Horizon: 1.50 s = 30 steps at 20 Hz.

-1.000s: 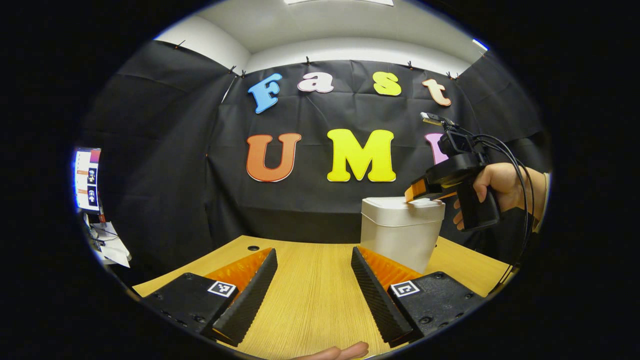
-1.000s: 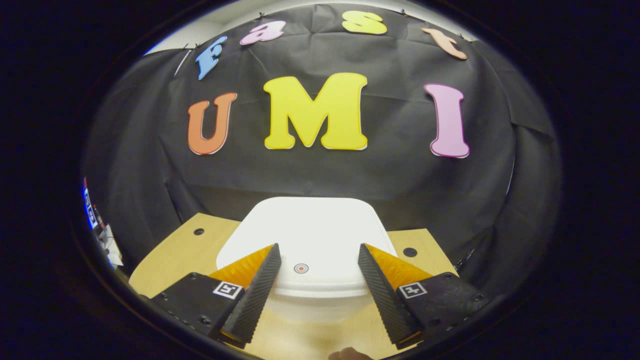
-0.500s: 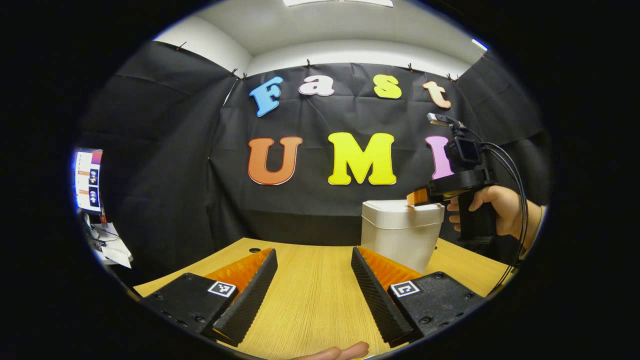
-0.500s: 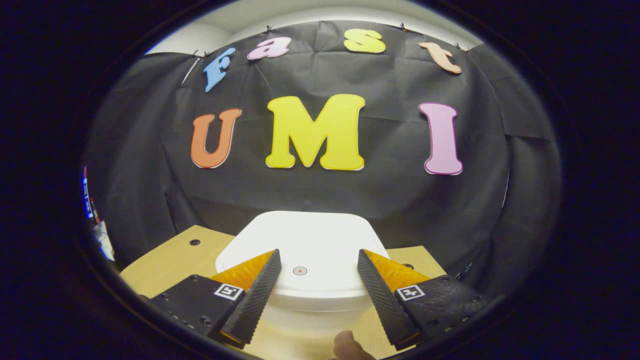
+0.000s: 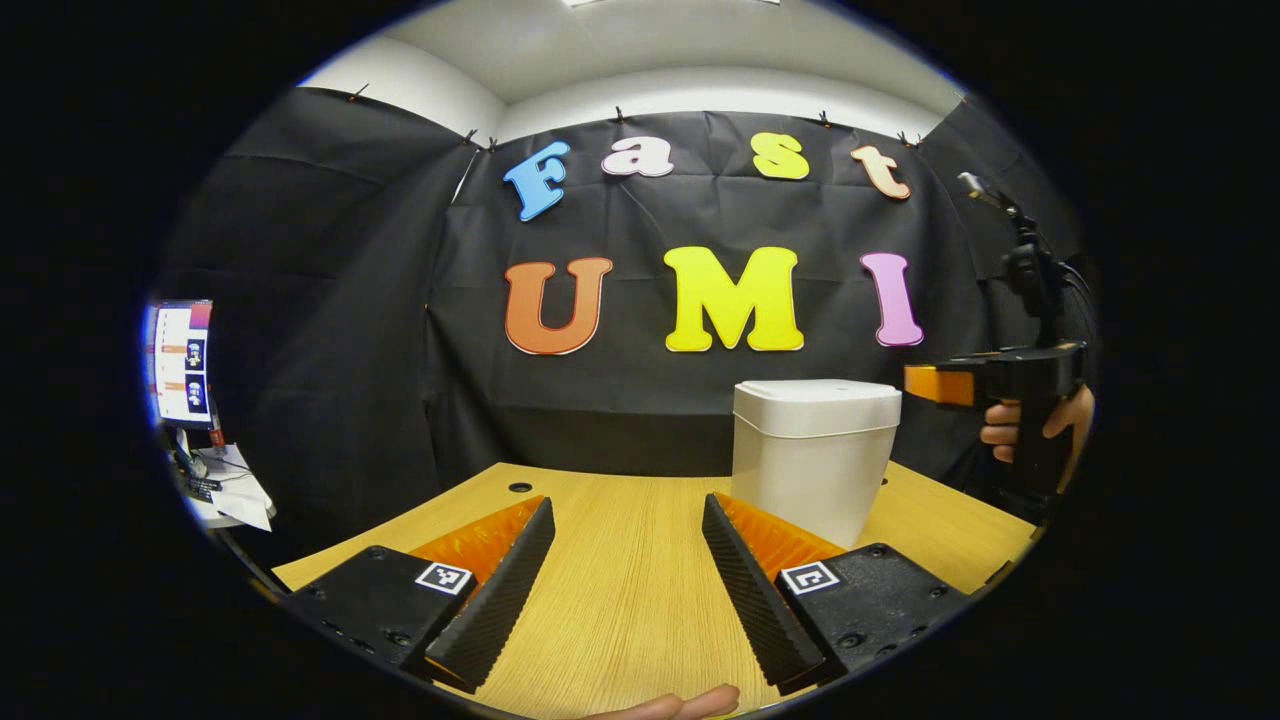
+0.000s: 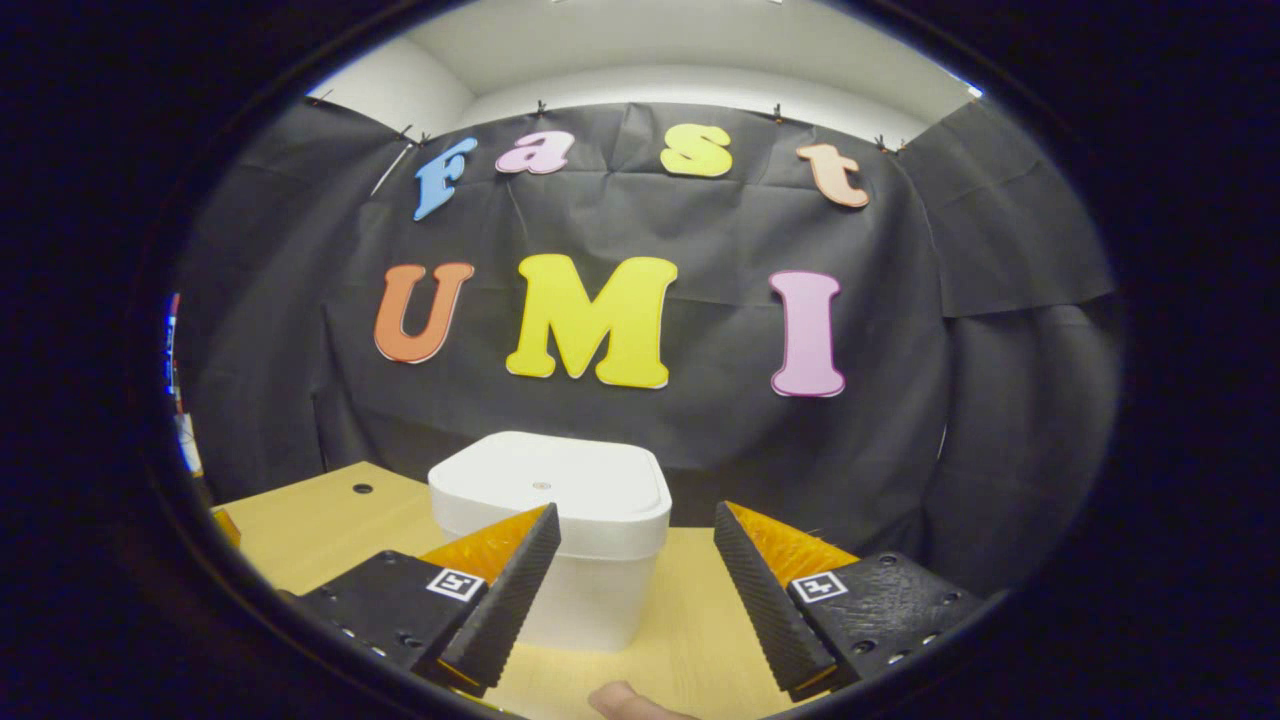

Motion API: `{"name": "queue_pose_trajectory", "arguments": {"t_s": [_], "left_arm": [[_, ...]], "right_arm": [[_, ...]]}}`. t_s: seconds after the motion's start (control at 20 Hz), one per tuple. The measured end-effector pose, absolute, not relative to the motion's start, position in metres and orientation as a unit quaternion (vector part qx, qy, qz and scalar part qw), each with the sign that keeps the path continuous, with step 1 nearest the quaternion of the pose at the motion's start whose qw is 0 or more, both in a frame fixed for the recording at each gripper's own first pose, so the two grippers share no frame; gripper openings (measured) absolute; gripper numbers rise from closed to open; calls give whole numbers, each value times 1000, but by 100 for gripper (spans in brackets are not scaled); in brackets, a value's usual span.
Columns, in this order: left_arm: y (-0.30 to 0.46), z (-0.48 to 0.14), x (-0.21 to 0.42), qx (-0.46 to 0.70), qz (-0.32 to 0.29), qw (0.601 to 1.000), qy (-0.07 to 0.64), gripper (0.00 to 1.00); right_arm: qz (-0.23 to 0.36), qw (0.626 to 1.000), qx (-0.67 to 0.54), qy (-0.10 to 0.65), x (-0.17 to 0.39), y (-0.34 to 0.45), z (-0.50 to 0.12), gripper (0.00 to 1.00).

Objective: Press the lid of the desktop garbage bin to open it, pick up the crumpled paper on the desktop and throw it into the bin, then pick up the pop can on the desktop and drop it into the bin, and finally close the garbage bin lid.

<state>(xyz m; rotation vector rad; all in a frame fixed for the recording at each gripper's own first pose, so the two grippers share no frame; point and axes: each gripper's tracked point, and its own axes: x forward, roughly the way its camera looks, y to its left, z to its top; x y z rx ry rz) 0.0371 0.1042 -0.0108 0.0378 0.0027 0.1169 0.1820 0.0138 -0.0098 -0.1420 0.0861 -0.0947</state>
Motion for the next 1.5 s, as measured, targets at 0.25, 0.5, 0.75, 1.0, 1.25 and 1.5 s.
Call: {"name": "queue_pose_trajectory", "arguments": {"t_s": [0.25,0.5,0.75,1.0,1.25,1.5], "left_arm": [[75,-15,38,21,36,999,1,96],[54,-22,35,31,34,999,3,96],[52,-43,44,26,40,998,28,96],[56,-47,45,40,67,997,27,96],[39,-39,42,31,54,998,6,96],[31,-37,39,41,41,998,-2,96]], "right_arm": [[-39,995,-93,16,124,-1,-23,95],[-61,996,-61,-5,83,-30,-28,95],[-29,999,-30,-13,63,-31,-44,95],[-25,999,-29,13,64,-47,-69,95],[-37,999,-19,7,63,-60,-65,97],[-35,999,-26,14,65,-56,-70,95]]}}
